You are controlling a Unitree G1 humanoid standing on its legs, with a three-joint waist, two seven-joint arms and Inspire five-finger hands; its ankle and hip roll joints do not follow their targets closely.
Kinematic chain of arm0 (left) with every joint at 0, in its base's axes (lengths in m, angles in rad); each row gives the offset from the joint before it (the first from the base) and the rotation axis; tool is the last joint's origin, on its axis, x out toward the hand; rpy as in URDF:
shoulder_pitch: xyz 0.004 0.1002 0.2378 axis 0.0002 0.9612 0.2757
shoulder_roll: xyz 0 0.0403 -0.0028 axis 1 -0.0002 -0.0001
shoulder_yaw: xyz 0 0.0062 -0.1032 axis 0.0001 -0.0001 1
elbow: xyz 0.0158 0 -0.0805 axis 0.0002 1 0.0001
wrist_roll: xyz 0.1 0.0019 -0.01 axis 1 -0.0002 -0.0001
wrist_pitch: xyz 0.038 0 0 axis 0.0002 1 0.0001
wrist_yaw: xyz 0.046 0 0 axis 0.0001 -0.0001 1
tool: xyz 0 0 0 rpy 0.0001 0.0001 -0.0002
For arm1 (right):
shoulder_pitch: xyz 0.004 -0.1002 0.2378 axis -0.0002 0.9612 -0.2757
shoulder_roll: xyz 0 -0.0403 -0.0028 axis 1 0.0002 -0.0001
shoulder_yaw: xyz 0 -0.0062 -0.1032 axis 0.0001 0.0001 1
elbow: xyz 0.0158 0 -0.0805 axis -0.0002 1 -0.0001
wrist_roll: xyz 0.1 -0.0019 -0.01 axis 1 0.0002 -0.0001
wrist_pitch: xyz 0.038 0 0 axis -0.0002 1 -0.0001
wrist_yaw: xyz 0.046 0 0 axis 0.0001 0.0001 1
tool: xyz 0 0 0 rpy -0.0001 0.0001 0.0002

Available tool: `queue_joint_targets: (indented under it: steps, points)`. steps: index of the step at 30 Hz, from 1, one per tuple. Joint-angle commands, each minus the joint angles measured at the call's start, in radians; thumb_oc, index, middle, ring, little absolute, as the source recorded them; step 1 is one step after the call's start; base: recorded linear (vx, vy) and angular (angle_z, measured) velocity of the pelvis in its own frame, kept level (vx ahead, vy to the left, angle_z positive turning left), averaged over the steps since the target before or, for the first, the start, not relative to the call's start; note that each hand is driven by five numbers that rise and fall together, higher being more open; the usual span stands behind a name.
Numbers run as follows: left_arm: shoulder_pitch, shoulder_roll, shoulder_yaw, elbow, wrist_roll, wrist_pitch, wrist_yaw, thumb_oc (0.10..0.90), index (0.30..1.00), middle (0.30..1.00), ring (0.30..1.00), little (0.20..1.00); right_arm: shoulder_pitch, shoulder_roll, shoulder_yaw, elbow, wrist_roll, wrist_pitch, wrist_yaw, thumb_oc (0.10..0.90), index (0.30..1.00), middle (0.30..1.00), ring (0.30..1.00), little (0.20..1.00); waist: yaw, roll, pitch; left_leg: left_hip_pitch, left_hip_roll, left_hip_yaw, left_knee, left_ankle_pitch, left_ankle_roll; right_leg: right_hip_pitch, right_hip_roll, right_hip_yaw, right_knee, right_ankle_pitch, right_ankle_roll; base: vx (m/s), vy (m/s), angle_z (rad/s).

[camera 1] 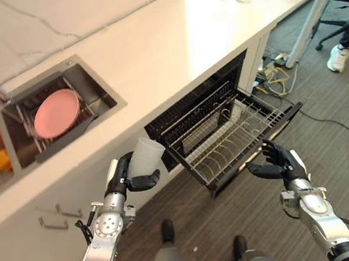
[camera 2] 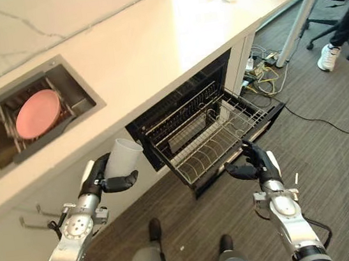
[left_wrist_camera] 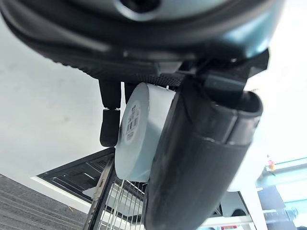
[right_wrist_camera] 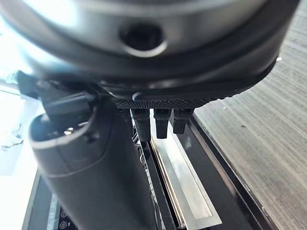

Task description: Place the dishes in the dishwasher.

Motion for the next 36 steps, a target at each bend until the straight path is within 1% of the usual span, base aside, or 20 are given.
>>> queue_joint_targets:
  steps: [1,2,3,4,5,7,8,9,10,11,13,14,15,16,18,20,21,27,34,36]
  points:
    - [-0.044,0.07,0.03,-0.115,0.03,-0.106,0.001,0.4,0.3,0.3,0.3,0.3,-0.069,0.007,-0.026,-0.131,-0.003,-0.095,0.013,0.8,0.9,0.9,0.9,0.9,0.012,-0.005,-0.091,0.064,-0.06,0.032,0.002,-0.109,0.03,-0.033,-0.136,0.001,0.144,-0.074,0.121,0.07,0.194,-0.54]
    - [-0.039,0.079,0.034,-0.122,0.038,-0.102,-0.004,0.4,0.3,0.3,0.3,0.3,-0.069,0.015,-0.024,-0.132,-0.005,-0.092,0.017,0.8,0.9,0.9,0.9,0.9,0.018,-0.012,-0.089,0.078,-0.074,0.041,0.004,-0.121,0.046,-0.049,-0.156,0.017,0.197,-0.082,0.128,0.11,0.301,-0.34]
    - [-0.039,0.088,0.036,-0.127,0.044,-0.099,-0.006,0.4,0.3,0.3,0.3,0.3,-0.07,0.019,-0.027,-0.141,-0.011,-0.086,0.019,0.8,0.9,0.9,0.9,0.9,0.02,-0.017,-0.083,0.094,-0.088,0.049,0.005,-0.133,0.064,-0.07,-0.174,0.031,0.262,-0.072,0.133,0.13,0.368,-0.4]
    - [-0.042,0.098,0.038,-0.13,0.048,-0.094,-0.007,0.4,0.3,0.3,0.3,0.3,-0.071,0.031,-0.029,-0.146,0.002,-0.083,0.025,0.8,0.9,0.9,0.9,0.9,0.017,-0.023,-0.072,0.123,-0.105,0.052,0.006,-0.146,0.086,-0.105,-0.191,0.055,0.365,-0.03,0.136,0.1,0.333,-0.41]
    - [-0.049,0.103,0.039,-0.129,0.051,-0.092,-0.006,0.4,0.3,0.3,0.3,0.3,-0.073,0.045,-0.024,-0.155,0.023,-0.086,0.031,0.8,0.9,0.9,0.9,0.9,0.014,-0.024,-0.066,0.137,-0.108,0.053,0.003,-0.153,0.094,-0.126,-0.188,0.06,0.403,-0.021,0.135,0.08,0.254,-0.39]
    - [-0.053,0.107,0.045,-0.135,0.05,-0.091,-0.006,0.4,0.3,0.3,0.3,0.3,-0.069,0.055,-0.022,-0.162,0.043,-0.086,0.041,0.8,0.9,0.9,0.9,0.9,0.017,-0.029,-0.064,0.153,-0.111,0.059,0.001,-0.165,0.098,-0.149,-0.189,0.062,0.427,-0.018,0.132,0.06,0.092,-0.15]
    - [-0.074,0.106,0.036,-0.147,0.038,-0.096,-0.005,0.4,0.3,0.3,0.3,0.3,-0.062,0.066,-0.023,-0.165,0.099,-0.087,0.059,0.8,0.9,0.9,0.9,0.9,0.009,-0.038,-0.058,0.164,-0.121,0.054,0.001,-0.172,0.098,-0.17,-0.159,0.056,0.364,-0.024,0.119,0.08,0.034,-0.07]
    - [-0.075,0.106,0.035,-0.146,0.037,-0.096,-0.005,0.4,0.3,0.3,0.3,0.3,-0.061,0.065,-0.024,-0.164,0.101,-0.087,0.06,0.8,0.9,0.9,0.9,0.9,0.008,-0.037,-0.058,0.165,-0.12,0.053,0.001,-0.173,0.098,-0.166,-0.157,0.053,0.358,-0.022,0.119,0.1,0.025,-0.11]
    - [-0.094,0.109,0.026,-0.156,0.028,-0.099,-0.009,0.4,0.3,0.3,0.3,0.3,-0.058,0.075,-0.025,-0.17,0.139,-0.097,0.061,0.8,0.9,0.9,0.9,0.9,0.009,-0.041,-0.057,0.161,-0.123,0.047,0.002,-0.17,0.095,-0.152,-0.146,0.045,0.312,-0.028,0.118,0.07,-0.055,0.07]
    - [-0.118,0.106,0.014,-0.162,0.017,-0.104,-0.007,0.4,0.3,0.3,0.3,0.3,-0.049,0.086,-0.015,-0.184,0.18,-0.103,0.074,0.8,0.9,0.9,0.9,0.9,0.01,-0.051,-0.062,0.161,-0.122,0.048,0.002,-0.174,0.092,-0.138,-0.145,0.037,0.26,-0.013,0.126,0.08,-0.087,0.09]
    - [-0.14,0.099,-0.001,-0.152,0.004,-0.108,-0.003,0.4,0.3,0.3,0.3,0.3,-0.042,0.09,-0.014,-0.195,0.204,-0.104,0.083,0.8,0.9,0.9,0.9,0.9,0.005,-0.057,-0.065,0.163,-0.119,0.043,0.002,-0.175,0.09,-0.134,-0.132,0.046,0.238,-0.007,0.126,0.05,-0.071,0.23]
    - [-0.151,0.092,-0.005,-0.144,-0.011,-0.107,0.002,0.4,0.3,0.3,0.3,0.3,-0.044,0.09,-0.009,-0.202,0.228,-0.103,0.09,0.8,0.9,0.9,0.9,0.9,0.005,-0.061,-0.071,0.167,-0.115,0.047,0.003,-0.178,0.087,-0.124,-0.126,0.043,0.209,-0.008,0.125,0.08,-0.115,0.33]
    - [-0.169,0.08,-0.019,-0.136,-0.035,-0.109,0.001,0.4,0.3,0.3,0.3,0.3,-0.05,0.091,0.012,-0.219,0.273,-0.104,0.105,0.8,0.9,0.9,0.9,0.9,0.015,-0.07,-0.09,0.168,-0.105,0.06,0.006,-0.179,0.076,-0.087,-0.127,0.006,0.148,-0.003,0.127,0.08,-0.116,0.28]
    - [-0.169,0.08,-0.02,-0.135,-0.035,-0.109,0.001,0.4,0.3,0.3,0.3,0.3,-0.049,0.091,0.012,-0.219,0.274,-0.103,0.105,0.8,0.9,0.9,0.9,0.9,0.014,-0.069,-0.09,0.169,-0.104,0.059,0.006,-0.179,0.076,-0.082,-0.126,0.003,0.142,0.0,0.127,0.13,-0.146,0.14]
    - [-0.185,0.058,-0.047,-0.129,-0.067,-0.106,-0.007,0.4,0.3,0.3,0.3,0.3,-0.039,0.086,0.05,-0.257,0.346,-0.1,0.14,0.8,0.9,0.9,0.9,0.9,0.017,-0.076,-0.123,0.182,-0.084,0.065,0.003,-0.18,0.059,-0.032,-0.106,-0.015,0.075,-0.003,0.121,0.13,-0.106,0.04]
    - [-0.189,0.053,-0.053,-0.127,-0.069,-0.105,-0.011,0.4,0.3,0.3,0.3,0.3,-0.035,0.085,0.059,-0.267,0.36,-0.099,0.148,0.8,0.9,0.9,0.9,0.9,0.016,-0.076,-0.128,0.186,-0.08,0.065,0.002,-0.18,0.056,-0.023,-0.099,-0.017,0.062,-0.004,0.119,0.07,-0.063,0.07]
    - [-0.211,0.042,-0.078,-0.122,-0.079,-0.105,-0.018,0.4,0.3,0.3,0.3,0.3,-0.023,0.08,0.09,-0.302,0.4,-0.094,0.176,0.8,0.9,0.9,0.9,0.9,0.009,-0.077,-0.141,0.194,-0.069,0.065,0.001,-0.18,0.047,-0.002,-0.082,-0.015,0.031,-0.009,0.112,0.06,-0.054,0.02]
    - [-0.267,0.032,-0.134,-0.126,-0.115,-0.108,-0.05,0.4,0.3,0.3,0.3,0.3,-0.012,0.061,0.137,-0.355,0.484,-0.078,0.233,0.8,0.9,0.9,0.9,0.9,-0.013,-0.07,-0.157,0.213,-0.046,0.074,0.001,-0.183,0.028,0.018,-0.06,-0.011,0.013,-0.024,0.107,0.06,-0.067,-0.05]
    - [-0.28,0.029,-0.154,-0.127,-0.158,-0.114,-0.084,0.4,0.3,0.3,0.3,0.3,0.007,0.03,0.145,-0.38,0.499,-0.066,0.269,0.8,0.9,0.9,0.9,0.9,-0.044,-0.054,-0.163,0.234,-0.035,0.096,0.001,-0.187,0.023,0.02,-0.047,0.011,0.013,-0.034,0.101,0.03,-0.028,-0.07]
    - [-0.281,0.027,-0.155,-0.125,-0.16,-0.116,-0.083,0.4,0.3,0.3,0.3,0.3,0.007,0.029,0.146,-0.384,0.502,-0.067,0.273,0.8,0.9,0.9,0.9,0.9,-0.046,-0.053,-0.162,0.235,-0.034,0.099,0.001,-0.188,0.023,0.02,-0.045,0.015,0.013,-0.035,0.1,0.0,-0.019,-0.15]
